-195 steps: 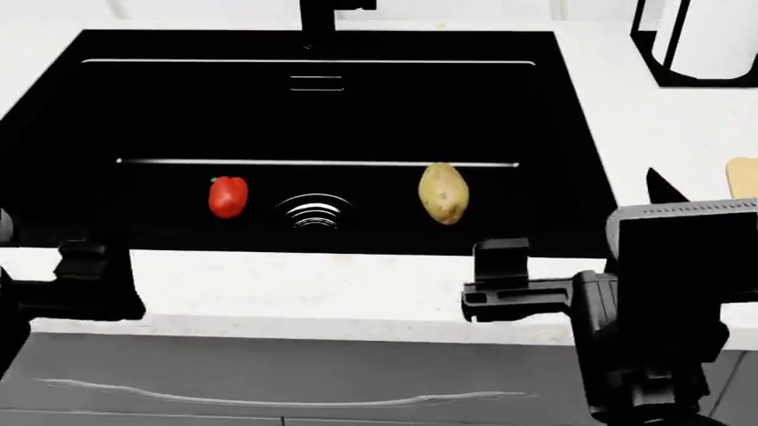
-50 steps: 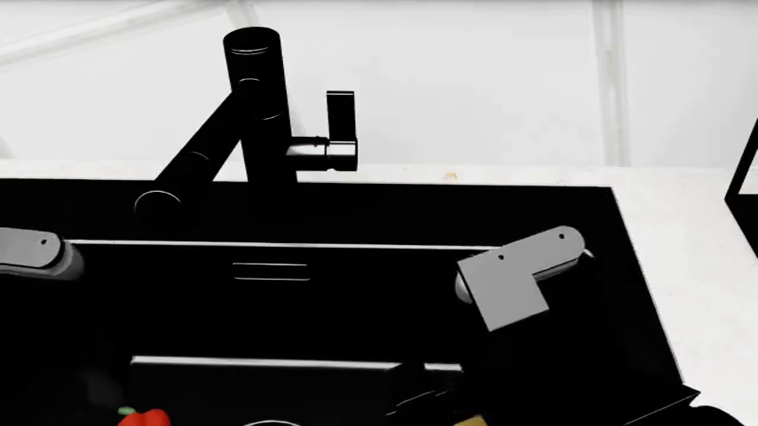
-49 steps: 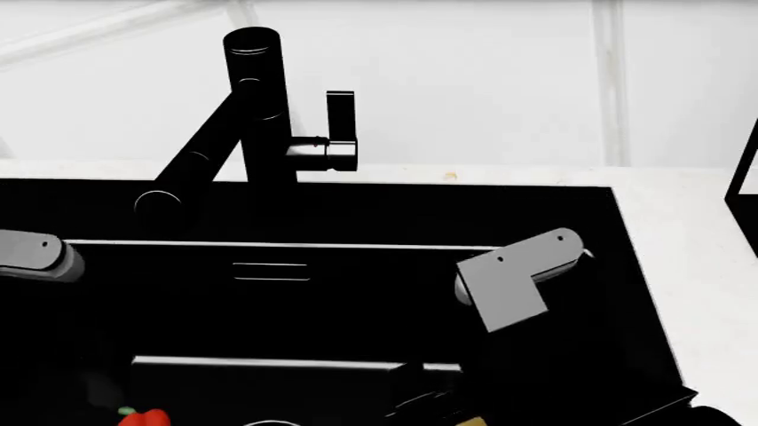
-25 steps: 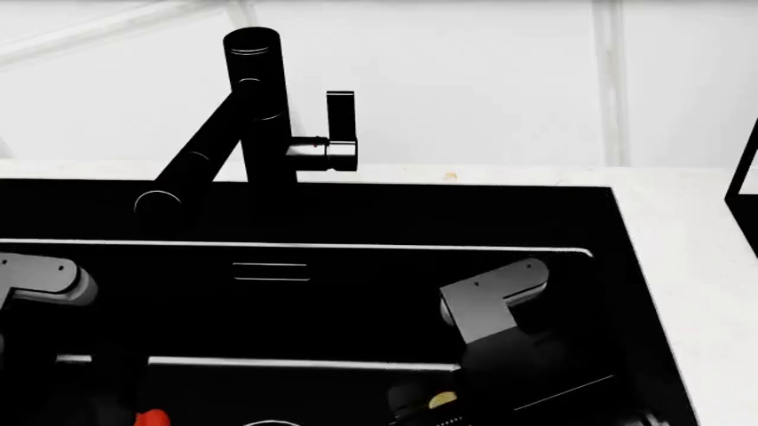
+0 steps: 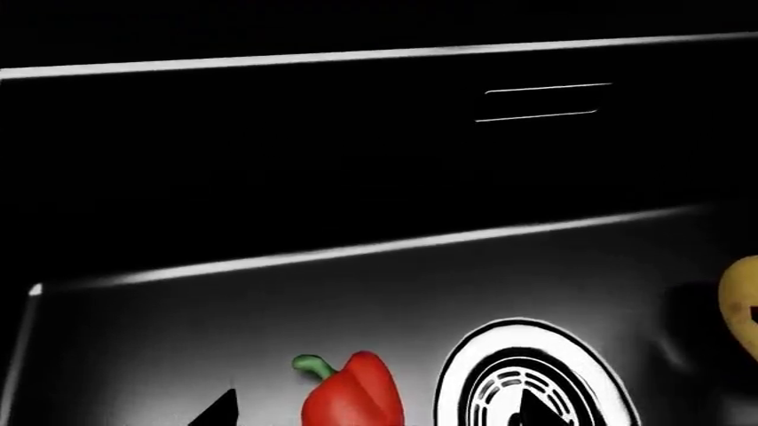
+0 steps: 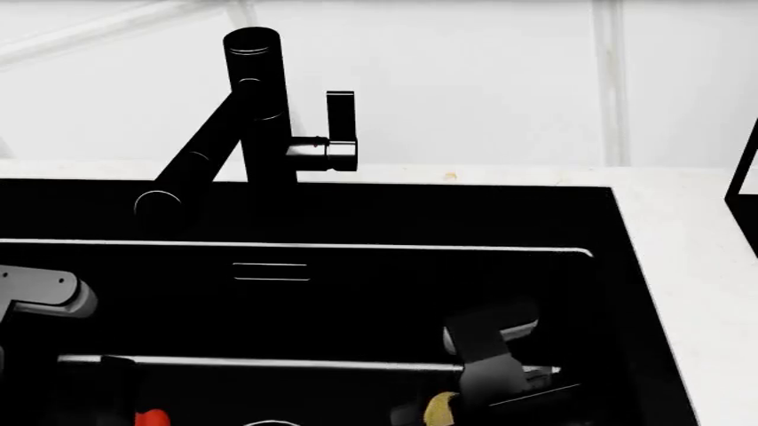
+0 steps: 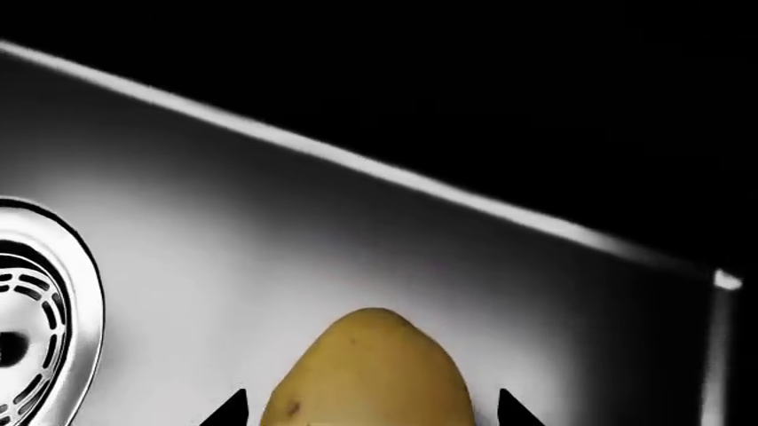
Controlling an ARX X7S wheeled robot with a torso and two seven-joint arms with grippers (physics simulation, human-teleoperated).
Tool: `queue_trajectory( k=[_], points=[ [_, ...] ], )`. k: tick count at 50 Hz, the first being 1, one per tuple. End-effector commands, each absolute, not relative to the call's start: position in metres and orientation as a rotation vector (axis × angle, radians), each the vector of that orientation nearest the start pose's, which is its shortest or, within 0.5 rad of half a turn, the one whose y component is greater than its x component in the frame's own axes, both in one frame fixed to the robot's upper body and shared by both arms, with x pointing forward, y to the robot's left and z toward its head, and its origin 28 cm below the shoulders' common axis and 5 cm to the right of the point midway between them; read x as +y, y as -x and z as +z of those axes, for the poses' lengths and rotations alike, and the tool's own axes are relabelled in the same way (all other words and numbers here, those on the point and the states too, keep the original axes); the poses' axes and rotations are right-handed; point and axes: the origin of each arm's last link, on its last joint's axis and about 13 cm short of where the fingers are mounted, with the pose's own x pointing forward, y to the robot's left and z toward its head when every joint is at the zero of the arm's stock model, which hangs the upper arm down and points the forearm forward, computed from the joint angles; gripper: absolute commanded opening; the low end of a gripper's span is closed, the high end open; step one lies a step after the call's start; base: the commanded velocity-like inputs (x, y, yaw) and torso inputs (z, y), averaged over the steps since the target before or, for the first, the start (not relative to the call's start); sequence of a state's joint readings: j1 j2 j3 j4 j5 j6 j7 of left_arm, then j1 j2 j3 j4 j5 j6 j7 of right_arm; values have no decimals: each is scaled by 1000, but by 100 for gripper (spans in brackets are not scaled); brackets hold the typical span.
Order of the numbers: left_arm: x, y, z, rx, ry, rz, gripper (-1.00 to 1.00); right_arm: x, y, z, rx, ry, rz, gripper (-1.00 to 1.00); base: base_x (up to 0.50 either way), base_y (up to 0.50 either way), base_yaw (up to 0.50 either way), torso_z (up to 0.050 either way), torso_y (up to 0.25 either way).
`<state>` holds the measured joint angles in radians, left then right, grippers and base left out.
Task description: Pick the vegetables from the sink and place them on the cutting board.
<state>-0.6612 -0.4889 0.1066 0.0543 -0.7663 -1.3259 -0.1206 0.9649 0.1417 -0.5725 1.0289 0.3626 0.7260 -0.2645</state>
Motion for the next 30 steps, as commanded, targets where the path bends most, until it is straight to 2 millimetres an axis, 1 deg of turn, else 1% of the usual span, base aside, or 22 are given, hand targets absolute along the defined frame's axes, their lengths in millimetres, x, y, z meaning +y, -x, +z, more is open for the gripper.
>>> queue_trajectory(
  k=[1, 10, 11, 13, 15, 17, 22, 23, 25, 30],
  points=[
    [284, -282, 139, 685, 12, -188, 100, -123, -348, 31, 950, 101, 334, 100, 0, 0, 0, 0, 0],
    [282, -283, 137, 690, 12, -191, 100, -123, -346, 28, 955, 78, 331, 100, 0, 0, 0, 0, 0],
    [282, -282, 136, 690, 13, -191, 100, -123, -347, 29, 951, 80, 320, -100, 0, 0, 0, 0, 0],
    [279, -285, 137, 687, 15, -193, 100, -124, -351, 34, 930, 86, 315, -100, 0, 0, 0, 0, 0],
    [279, -285, 137, 687, 14, -194, 100, -124, -355, 39, 902, 122, 307, -100, 0, 0, 0, 0, 0],
    [282, -283, 137, 687, 16, -193, 100, -122, -355, 45, 893, 117, 324, -100, 0, 0, 0, 0, 0],
    [281, -284, 137, 685, 16, -192, 100, -120, -354, 68, 847, 133, 351, -100, 0, 0, 0, 0, 0],
    [279, -285, 136, 685, 16, -193, 100, -119, -353, 70, 844, 133, 355, -100, 0, 0, 0, 0, 0],
    [285, -281, 137, 684, 17, -195, 100, -118, -352, 81, 821, 142, 370, -100, 0, 0, 0, 0, 0],
    [282, -284, 139, 672, 16, -191, 100, -109, -341, 95, 797, 162, 433, -100, 0, 0, 0, 0, 0]
  ],
)
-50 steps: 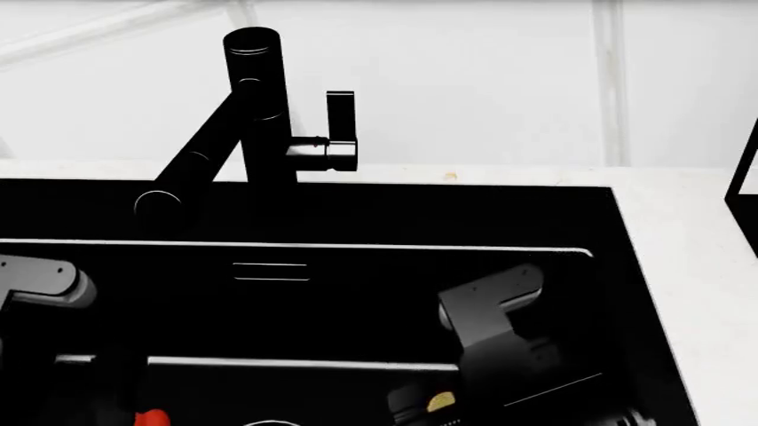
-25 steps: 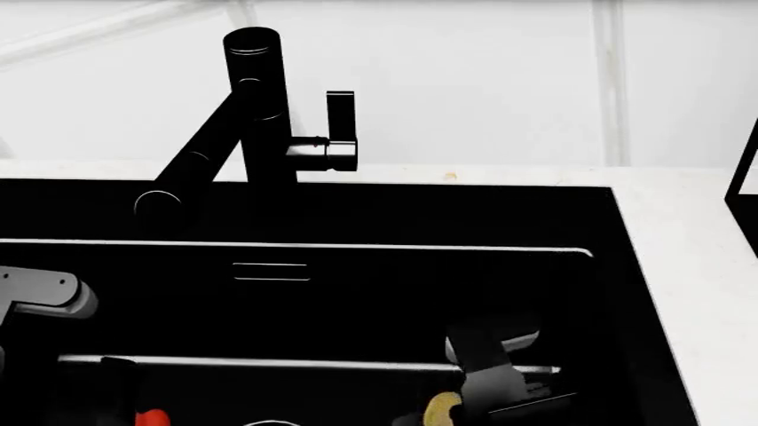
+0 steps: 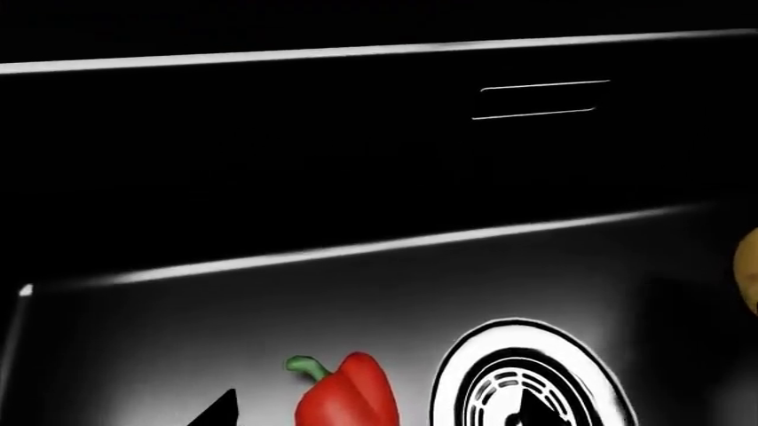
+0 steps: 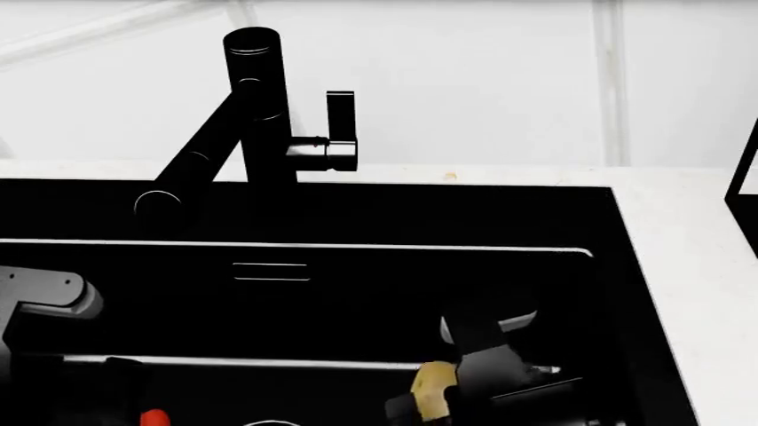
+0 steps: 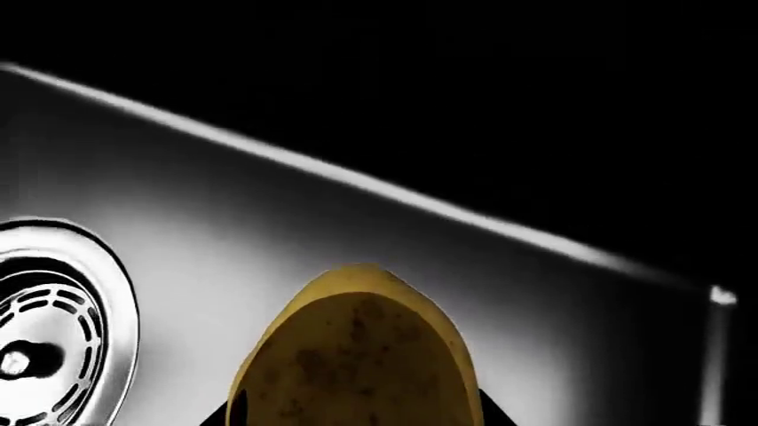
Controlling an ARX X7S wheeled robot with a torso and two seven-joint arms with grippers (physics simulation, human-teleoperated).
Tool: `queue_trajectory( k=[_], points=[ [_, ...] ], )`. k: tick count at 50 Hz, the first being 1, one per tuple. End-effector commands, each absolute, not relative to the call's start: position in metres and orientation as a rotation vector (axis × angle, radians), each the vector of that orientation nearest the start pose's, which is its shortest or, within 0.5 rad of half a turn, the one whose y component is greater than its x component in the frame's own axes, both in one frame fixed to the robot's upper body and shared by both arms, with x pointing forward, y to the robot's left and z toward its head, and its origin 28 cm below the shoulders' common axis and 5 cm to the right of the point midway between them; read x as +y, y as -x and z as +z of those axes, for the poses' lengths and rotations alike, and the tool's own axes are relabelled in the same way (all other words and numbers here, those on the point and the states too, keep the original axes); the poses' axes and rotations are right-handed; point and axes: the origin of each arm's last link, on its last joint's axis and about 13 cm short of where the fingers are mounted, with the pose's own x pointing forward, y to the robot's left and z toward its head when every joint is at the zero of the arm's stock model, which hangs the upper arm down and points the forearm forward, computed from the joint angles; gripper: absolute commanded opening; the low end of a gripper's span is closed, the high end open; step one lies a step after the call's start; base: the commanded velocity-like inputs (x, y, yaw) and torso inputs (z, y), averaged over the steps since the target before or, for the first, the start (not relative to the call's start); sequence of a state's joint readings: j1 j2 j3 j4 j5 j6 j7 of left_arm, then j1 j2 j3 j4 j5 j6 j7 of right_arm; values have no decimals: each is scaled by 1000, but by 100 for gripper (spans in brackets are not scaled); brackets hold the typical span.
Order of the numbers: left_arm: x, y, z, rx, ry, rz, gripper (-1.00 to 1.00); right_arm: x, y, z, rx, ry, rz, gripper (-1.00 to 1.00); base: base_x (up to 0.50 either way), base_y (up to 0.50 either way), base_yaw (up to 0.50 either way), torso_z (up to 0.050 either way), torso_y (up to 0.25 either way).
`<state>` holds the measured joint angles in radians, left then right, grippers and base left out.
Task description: Pick the vegetables from the sink and place them on the cutting board.
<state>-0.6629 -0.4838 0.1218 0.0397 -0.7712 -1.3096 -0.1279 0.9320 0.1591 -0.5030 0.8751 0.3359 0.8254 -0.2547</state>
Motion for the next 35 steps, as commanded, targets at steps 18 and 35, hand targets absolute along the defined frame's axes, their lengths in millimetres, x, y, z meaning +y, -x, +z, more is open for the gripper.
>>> queue_trajectory(
  k=[18, 35],
  points=[
    [279, -282, 129, 695, 7, -195, 100, -101, -307, 181, 568, 101, 543, -100, 0, 0, 0, 0, 0],
    [269, -286, 106, 761, -88, -201, 100, -113, -290, 244, 331, 92, 466, -100, 0, 0, 0, 0, 0]
  ],
)
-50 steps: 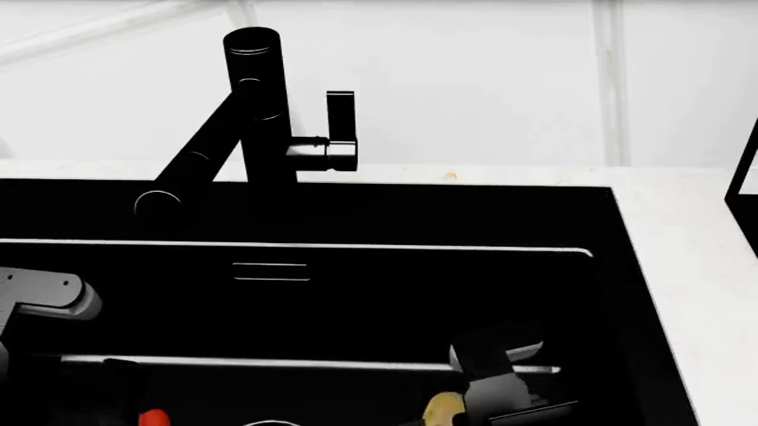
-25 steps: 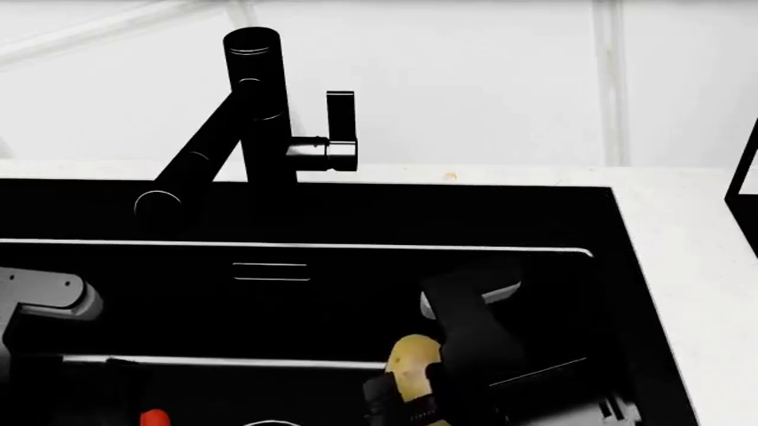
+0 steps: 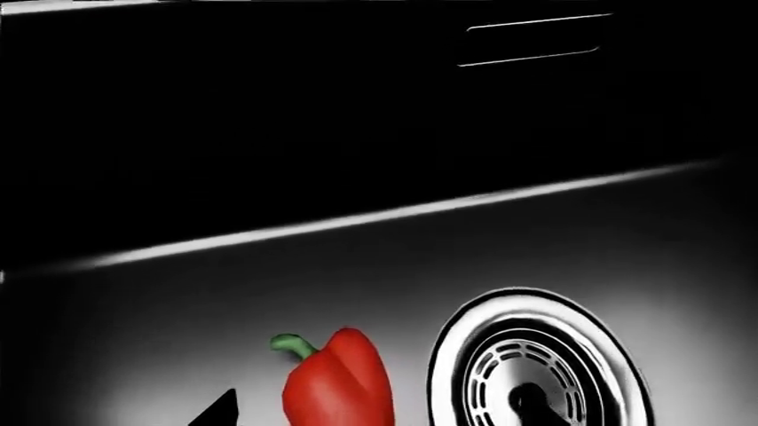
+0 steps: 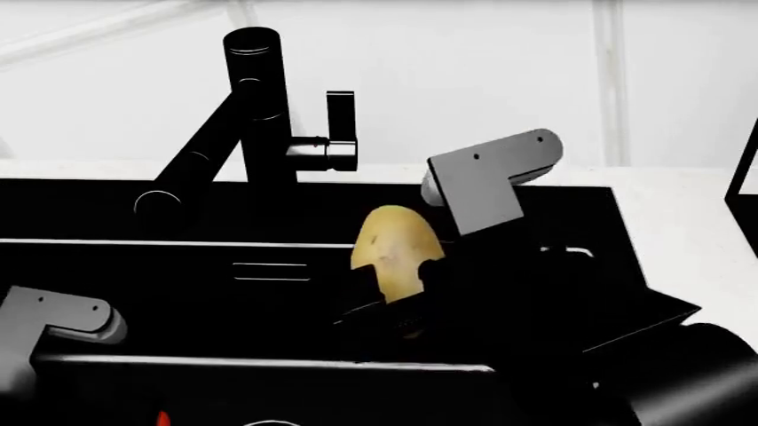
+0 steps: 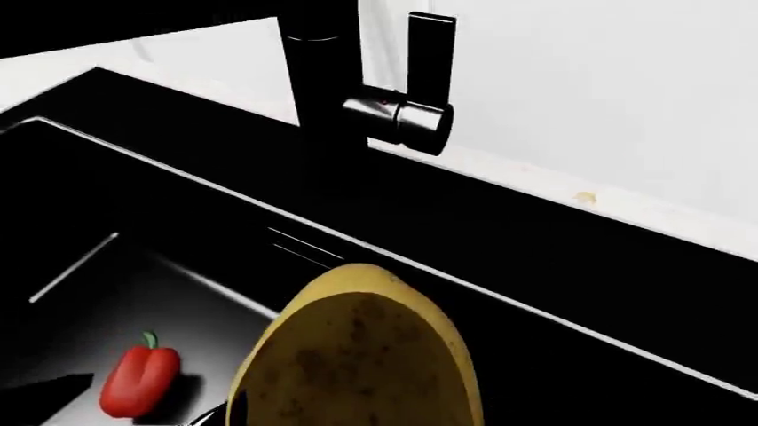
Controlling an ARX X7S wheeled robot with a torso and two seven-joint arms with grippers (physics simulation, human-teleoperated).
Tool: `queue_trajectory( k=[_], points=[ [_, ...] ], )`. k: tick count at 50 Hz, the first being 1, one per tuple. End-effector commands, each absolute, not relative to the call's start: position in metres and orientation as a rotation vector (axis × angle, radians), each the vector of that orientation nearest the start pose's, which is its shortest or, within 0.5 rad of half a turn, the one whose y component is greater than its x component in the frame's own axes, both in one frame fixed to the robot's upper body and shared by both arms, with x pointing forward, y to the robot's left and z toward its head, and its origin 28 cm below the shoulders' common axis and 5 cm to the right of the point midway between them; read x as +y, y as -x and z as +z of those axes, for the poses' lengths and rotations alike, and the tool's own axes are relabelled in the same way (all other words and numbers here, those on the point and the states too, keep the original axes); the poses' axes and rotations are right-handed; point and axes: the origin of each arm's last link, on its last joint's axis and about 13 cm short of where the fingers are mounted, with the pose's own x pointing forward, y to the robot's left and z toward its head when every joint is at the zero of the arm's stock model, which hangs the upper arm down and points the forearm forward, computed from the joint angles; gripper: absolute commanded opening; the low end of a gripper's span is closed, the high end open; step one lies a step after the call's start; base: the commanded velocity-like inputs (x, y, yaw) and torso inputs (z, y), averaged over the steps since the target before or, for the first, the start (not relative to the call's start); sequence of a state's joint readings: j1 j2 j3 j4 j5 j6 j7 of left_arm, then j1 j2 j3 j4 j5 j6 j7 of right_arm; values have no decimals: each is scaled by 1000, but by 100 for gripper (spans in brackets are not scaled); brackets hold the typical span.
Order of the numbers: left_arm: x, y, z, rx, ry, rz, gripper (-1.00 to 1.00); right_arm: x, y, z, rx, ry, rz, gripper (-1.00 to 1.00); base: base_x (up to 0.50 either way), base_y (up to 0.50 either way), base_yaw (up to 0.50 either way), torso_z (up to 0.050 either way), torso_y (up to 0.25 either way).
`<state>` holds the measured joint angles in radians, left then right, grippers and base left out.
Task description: Pick the vegetables from the sink and place them on the cutting board.
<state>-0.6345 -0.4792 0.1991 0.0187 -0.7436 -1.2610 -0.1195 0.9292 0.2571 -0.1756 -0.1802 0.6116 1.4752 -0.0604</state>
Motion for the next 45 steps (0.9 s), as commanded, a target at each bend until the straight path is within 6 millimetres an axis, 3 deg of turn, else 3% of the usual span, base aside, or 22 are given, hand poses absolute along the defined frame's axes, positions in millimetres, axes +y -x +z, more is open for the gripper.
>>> queue_trajectory(
  k=[1, 7, 13, 27, 45],
  points=[
    [268, -289, 105, 766, -82, -199, 100, -115, -290, 245, 321, 79, 459, -100, 0, 0, 0, 0, 0],
    [263, -294, 100, 780, -81, -217, 100, -126, -287, 276, 188, 45, 384, -100, 0, 0, 0, 0, 0],
    [262, -301, 86, 812, -131, -202, 100, -130, -280, 286, 154, 31, 365, -100, 0, 0, 0, 0, 0],
    [258, -317, 70, 842, -168, -183, 100, -131, -278, 279, 167, 25, 378, -100, 0, 0, 0, 0, 0],
    [254, -322, 44, 916, -213, -156, 100, -130, -275, 276, 178, 24, 394, -100, 0, 0, 0, 0, 0]
  ],
)
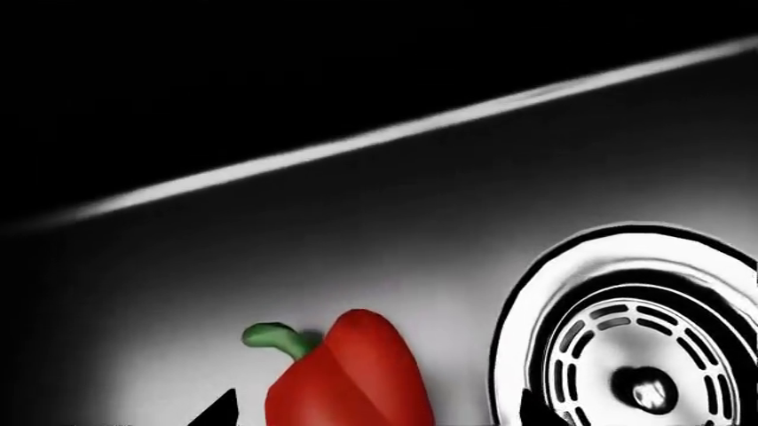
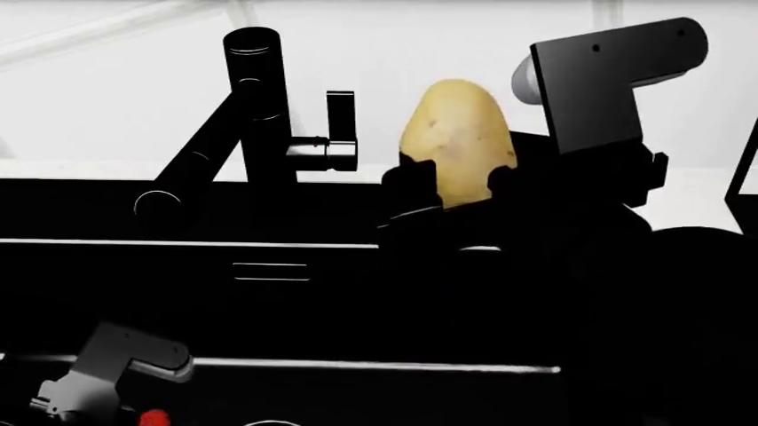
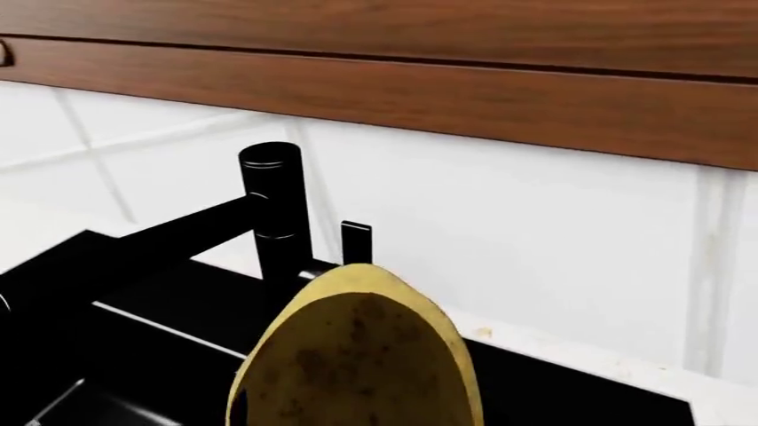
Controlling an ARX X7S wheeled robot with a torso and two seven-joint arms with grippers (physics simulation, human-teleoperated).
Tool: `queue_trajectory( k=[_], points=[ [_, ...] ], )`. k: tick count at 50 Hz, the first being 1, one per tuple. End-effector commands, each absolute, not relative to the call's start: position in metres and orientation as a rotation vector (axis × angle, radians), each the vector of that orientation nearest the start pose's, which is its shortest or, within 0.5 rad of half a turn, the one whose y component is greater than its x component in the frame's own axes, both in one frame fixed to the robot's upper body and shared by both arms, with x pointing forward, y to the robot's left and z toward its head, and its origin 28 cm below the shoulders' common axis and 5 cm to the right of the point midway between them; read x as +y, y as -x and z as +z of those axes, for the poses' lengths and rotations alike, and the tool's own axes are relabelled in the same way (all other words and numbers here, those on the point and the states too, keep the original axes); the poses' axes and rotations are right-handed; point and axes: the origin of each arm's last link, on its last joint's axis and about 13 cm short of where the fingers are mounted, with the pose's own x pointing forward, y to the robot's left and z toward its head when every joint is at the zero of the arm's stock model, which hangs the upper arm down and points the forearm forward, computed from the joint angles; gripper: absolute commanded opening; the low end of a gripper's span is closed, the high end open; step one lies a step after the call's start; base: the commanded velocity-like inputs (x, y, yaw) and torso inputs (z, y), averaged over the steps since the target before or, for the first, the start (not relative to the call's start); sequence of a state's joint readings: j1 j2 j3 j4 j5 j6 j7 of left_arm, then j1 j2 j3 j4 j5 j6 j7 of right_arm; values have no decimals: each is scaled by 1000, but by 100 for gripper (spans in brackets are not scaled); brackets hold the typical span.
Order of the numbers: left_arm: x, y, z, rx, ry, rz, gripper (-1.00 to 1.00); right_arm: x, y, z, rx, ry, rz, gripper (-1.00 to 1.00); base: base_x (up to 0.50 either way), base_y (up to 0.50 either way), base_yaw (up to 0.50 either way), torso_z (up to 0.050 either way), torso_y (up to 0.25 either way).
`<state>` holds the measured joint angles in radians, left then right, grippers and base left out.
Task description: Pick the vegetables from the sink and place them on the cutting board.
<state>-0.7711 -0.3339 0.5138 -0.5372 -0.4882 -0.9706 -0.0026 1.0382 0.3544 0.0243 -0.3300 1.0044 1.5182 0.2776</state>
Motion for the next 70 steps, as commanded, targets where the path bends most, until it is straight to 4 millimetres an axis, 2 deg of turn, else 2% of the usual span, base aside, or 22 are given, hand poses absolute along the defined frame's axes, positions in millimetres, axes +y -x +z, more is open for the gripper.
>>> queue_trajectory(
  k=[1, 12, 24, 25, 34, 40, 44, 47, 52, 57, 70],
  points=[
    [254, -321, 43, 918, -216, -156, 100, -130, -275, 275, 179, 22, 395, -100, 0, 0, 0, 0, 0],
    [254, -320, 32, 941, -238, -150, 100, -130, -274, 270, 187, 7, 399, -100, 0, 0, 0, 0, 0],
    [253, -322, 35, 942, -220, -128, 100, -130, -275, 268, 190, -3, 407, -100, 0, 0, 0, 0, 0],
    [253, -322, 35, 940, -219, -123, -100, -130, -275, 268, 190, -4, 407, -100, 0, 0, 0, 0, 0],
    [253, -317, 42, 921, -209, -107, -100, -130, -275, 267, 191, -10, 408, -100, 0, 0, 0, 0, 0],
    [254, -313, 56, 884, -196, -109, -100, -131, -275, 265, 191, -14, 407, -100, 0, 0, 0, 0, 0],
    [257, -307, 73, 838, -162, -121, -100, -132, -275, 262, 195, -26, 401, -100, 0, 0, 0, 0, 0],
    [261, -306, 101, 766, -116, -115, -100, -134, -275, 261, 186, -45, 385, -100, 0, 0, 0, 0, 0],
    [264, -301, 126, 697, -104, -111, -100, -134, -275, 260, 179, -49, 385, -100, 0, 0, 0, 0, 0],
    [262, -291, 126, 687, -102, -117, -100, -133, -274, 262, 172, -51, 390, -100, 0, 0, 0, 0, 0],
    [271, -291, 148, 619, -84, -84, -100, -137, -273, 262, 136, -80, 366, -100, 0, 0, 0, 0, 0]
  ],
)
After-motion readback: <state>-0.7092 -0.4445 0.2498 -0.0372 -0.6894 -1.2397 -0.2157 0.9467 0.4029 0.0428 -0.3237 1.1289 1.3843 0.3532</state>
